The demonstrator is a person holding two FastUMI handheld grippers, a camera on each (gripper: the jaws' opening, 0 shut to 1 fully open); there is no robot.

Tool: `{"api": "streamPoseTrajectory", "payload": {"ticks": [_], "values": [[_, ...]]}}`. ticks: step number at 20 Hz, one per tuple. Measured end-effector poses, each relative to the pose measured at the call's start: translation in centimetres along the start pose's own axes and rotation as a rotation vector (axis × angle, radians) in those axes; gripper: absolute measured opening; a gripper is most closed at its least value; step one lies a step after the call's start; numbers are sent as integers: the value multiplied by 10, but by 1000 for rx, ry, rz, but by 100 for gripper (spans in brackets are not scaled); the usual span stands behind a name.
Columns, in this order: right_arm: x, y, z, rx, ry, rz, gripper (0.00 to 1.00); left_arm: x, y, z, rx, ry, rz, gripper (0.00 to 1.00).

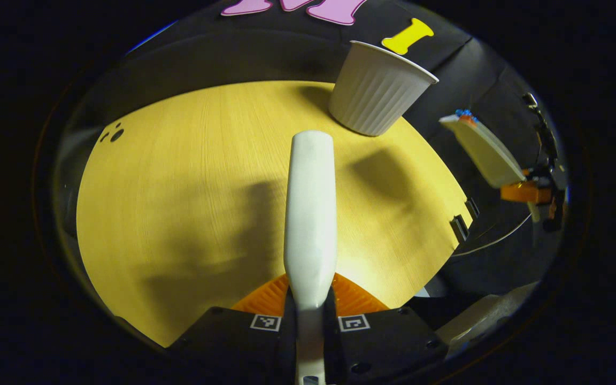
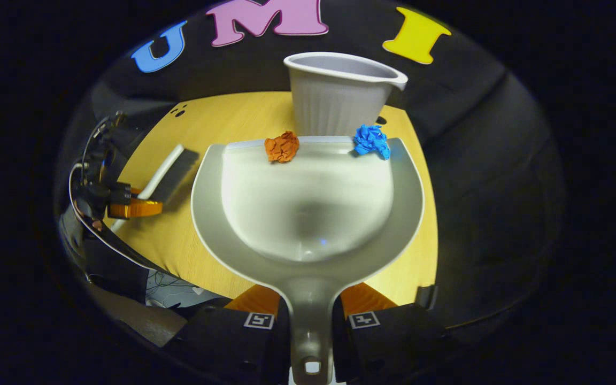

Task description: Pick up the small broom and dustpan from the desktop, sweep the trash into the dustpan with the broom, and then empty the trash into the garbage bin.

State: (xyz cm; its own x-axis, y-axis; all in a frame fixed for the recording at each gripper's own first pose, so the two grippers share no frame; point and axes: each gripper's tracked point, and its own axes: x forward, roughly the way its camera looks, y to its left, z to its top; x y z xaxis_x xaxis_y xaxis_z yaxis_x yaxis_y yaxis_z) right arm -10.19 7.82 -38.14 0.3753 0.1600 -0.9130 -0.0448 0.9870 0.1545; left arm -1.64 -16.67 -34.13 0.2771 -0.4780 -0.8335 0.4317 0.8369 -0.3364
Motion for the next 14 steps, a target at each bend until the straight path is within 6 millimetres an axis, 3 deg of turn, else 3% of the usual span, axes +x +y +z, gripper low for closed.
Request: {"api": "streamPoseTrajectory", "payload": {"ticks": [4,9,10,12,14], "values": [[17,1,0,17,-56,-53,36,6,-10,-33,8,37,-30,24],[41,-3,4,-38,-36,-194,36,1,-17,-39,9,29,-53,24],[31,-8,12,-48,-20,-210,36,-1,-17,-39,4,26,-51,24],[33,-14,15,-107,9,-281,31,-5,-14,-42,-7,22,-42,25],[28,-18,11,-226,56,-372,36,-9,-13,-48,-19,22,-30,24]]}}
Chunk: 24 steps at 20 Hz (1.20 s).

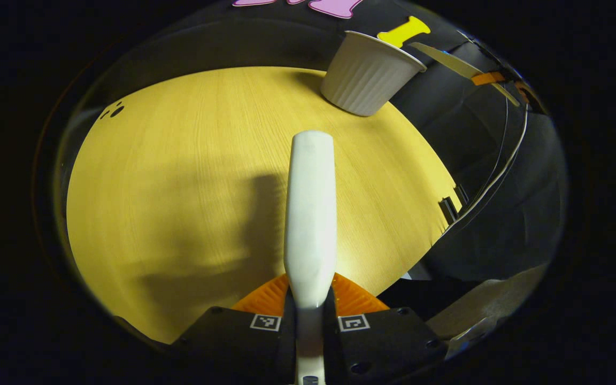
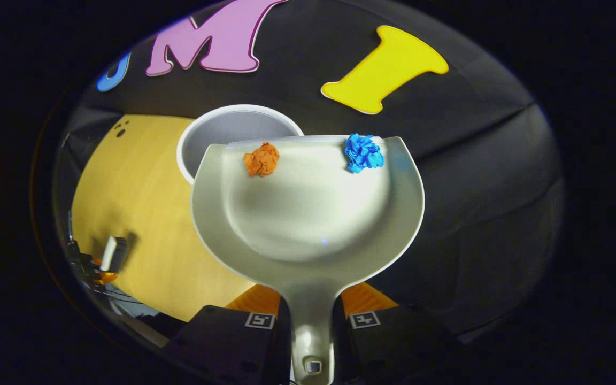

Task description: Pick up the small broom and dustpan from the desktop, sweep the trash into the dustpan with the broom, and then empty the trash into the garbage bin.

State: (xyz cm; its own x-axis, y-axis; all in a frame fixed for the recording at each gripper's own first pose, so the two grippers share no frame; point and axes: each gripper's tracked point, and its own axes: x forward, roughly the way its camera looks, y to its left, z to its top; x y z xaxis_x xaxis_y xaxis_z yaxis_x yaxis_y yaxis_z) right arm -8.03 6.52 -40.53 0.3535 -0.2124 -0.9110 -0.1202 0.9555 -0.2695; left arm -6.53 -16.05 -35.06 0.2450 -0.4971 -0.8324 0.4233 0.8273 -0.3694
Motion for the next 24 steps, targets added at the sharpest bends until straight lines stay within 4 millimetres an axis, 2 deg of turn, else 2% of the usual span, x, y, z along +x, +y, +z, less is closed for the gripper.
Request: {"api": "streamPoseTrajectory", "payload": {"ticks": [3,4,5,6,7,9,12,13,14,19,21,23,24], "values": [[-24,-2,-8,-154,66,-39,35,-2,4,-10,-19,3,8,24],[-30,-8,-3,-194,93,-45,39,-3,7,-14,-27,5,10,25],[-38,-12,-2,-251,122,-60,31,-3,7,-16,-33,5,13,25],[-45,-15,1,-312,151,-81,35,-3,8,-17,-40,4,17,24],[-55,-18,3,-377,178,-89,35,-3,8,-19,-47,5,18,24],[-63,-25,8,-421,207,-99,35,-4,9,-19,-58,5,21,25],[-55,-23,6,-403,204,-83,35,-5,11,-18,-72,2,30,24],[-55,-22,7,-403,204,-83,31,-6,12,-18,-76,1,33,24],[-55,-23,8,-411,204,-86,35,-6,12,-16,-77,-1,35,24],[-60,-21,11,-391,149,-59,35,-9,13,-17,-82,-11,61,25],[-73,-14,13,-364,96,-13,35,-9,14,-18,-88,-19,78,24],[-96,-2,8,-318,40,57,35,-10,16,-18,-98,-27,98,24],[-108,6,4,-292,9,96,39,-10,17,-16,-101,-31,107,24]]}}
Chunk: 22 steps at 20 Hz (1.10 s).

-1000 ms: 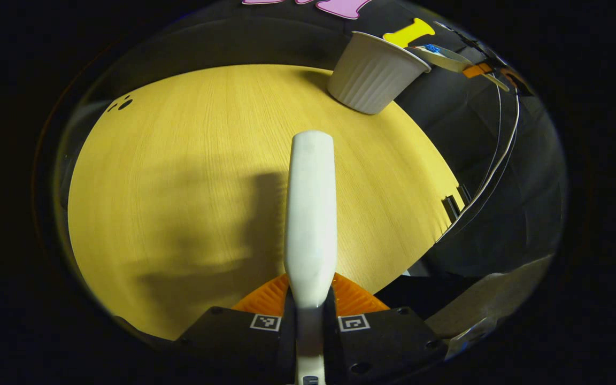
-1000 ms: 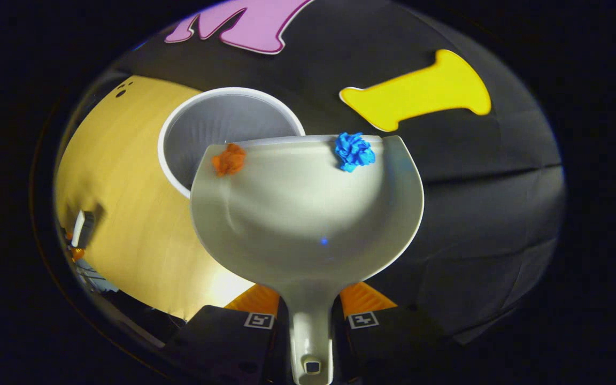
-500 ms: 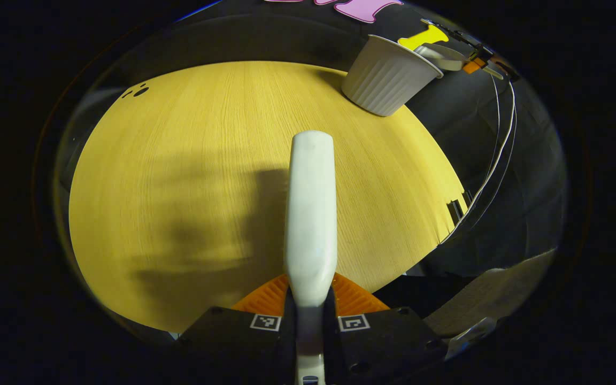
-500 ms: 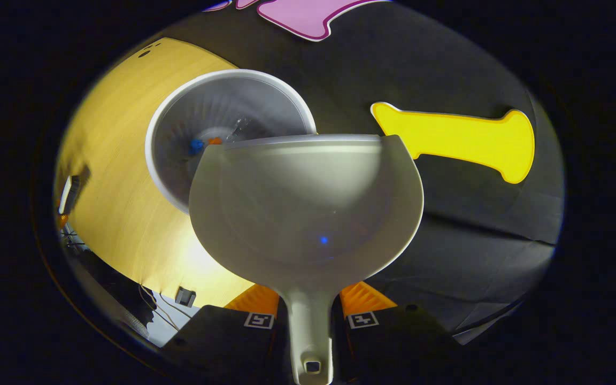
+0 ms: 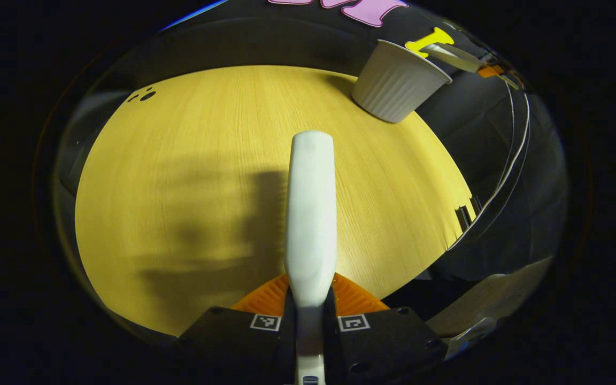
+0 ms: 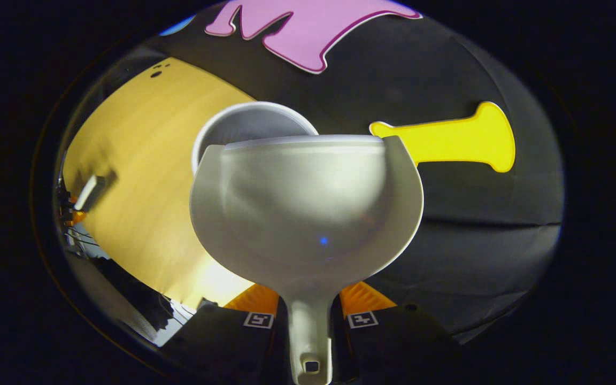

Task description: Pick up the small broom and dustpan from the desktop, sweep the trash into the dustpan with the broom, and then empty the trash into the garbage bin.

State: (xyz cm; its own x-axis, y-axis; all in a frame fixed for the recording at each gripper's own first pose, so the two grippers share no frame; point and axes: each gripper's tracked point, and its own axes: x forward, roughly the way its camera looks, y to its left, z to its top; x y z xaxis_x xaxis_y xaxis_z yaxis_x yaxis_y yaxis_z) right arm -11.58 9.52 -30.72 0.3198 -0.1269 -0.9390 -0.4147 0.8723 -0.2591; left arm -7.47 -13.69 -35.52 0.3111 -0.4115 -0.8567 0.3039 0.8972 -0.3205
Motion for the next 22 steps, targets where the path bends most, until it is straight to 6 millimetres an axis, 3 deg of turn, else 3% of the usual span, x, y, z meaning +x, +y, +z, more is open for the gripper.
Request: {"api": "streamPoseTrajectory", "payload": {"ticks": [4,8,10,14,16,18,19,22], "values": [[-28,60,-18,55,-114,126,35,-1,21,6,-8,5,54,23],[-27,145,-52,52,-162,215,35,-1,32,9,-9,10,95,25],[-20,196,-74,59,-161,270,35,2,36,10,-1,4,123,24],[25,295,-115,73,-93,371,39,7,47,11,23,9,179,24],[52,331,-130,106,-53,402,35,9,51,12,31,9,194,24],[75,357,-141,150,-37,413,39,12,51,14,32,9,204,24],[87,369,-146,168,-34,408,35,13,52,14,34,10,213,24],[109,388,-150,192,-34,394,35,19,58,16,58,11,241,24]]}}
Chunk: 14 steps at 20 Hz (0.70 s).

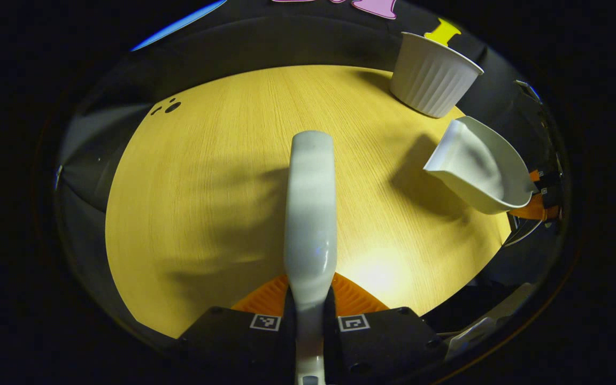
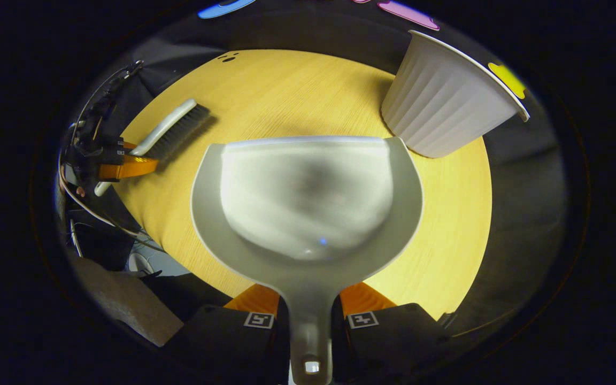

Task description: Pick up the small broom and dustpan from the desktop, sweep the trash into the dustpan with the broom, and then empty the trash into the garbage bin.

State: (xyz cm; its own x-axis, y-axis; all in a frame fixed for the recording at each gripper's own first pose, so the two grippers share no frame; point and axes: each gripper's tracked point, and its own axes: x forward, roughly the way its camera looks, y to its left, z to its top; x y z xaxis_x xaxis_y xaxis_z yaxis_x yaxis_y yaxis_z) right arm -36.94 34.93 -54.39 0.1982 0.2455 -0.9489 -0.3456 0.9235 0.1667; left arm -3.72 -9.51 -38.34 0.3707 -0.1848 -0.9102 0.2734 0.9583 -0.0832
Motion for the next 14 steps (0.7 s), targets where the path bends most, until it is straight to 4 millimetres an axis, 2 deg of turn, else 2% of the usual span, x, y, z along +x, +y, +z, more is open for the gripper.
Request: {"api": "streamPoseTrajectory", "payload": {"ticks": [1,2,4,6,8,9,12,13,14], "values": [[8,3,-3,7,3,-4,31,0,0,-1,4,2,5,24],[15,6,-5,15,4,-10,35,1,-1,0,6,2,9,25],[27,9,-7,33,8,-17,31,2,-2,1,6,6,11,25],[36,11,-7,50,8,-18,35,6,-2,3,8,18,14,26],[41,12,-7,65,6,-13,35,9,-3,5,18,26,18,27],[42,13,-6,66,3,-11,31,9,-3,5,24,30,19,27],[53,19,-9,83,11,-9,40,10,0,10,49,29,30,30],[54,21,-10,97,10,2,33,9,1,12,58,29,39,31],[55,22,-11,105,11,8,37,8,2,11,64,33,46,30]]}}
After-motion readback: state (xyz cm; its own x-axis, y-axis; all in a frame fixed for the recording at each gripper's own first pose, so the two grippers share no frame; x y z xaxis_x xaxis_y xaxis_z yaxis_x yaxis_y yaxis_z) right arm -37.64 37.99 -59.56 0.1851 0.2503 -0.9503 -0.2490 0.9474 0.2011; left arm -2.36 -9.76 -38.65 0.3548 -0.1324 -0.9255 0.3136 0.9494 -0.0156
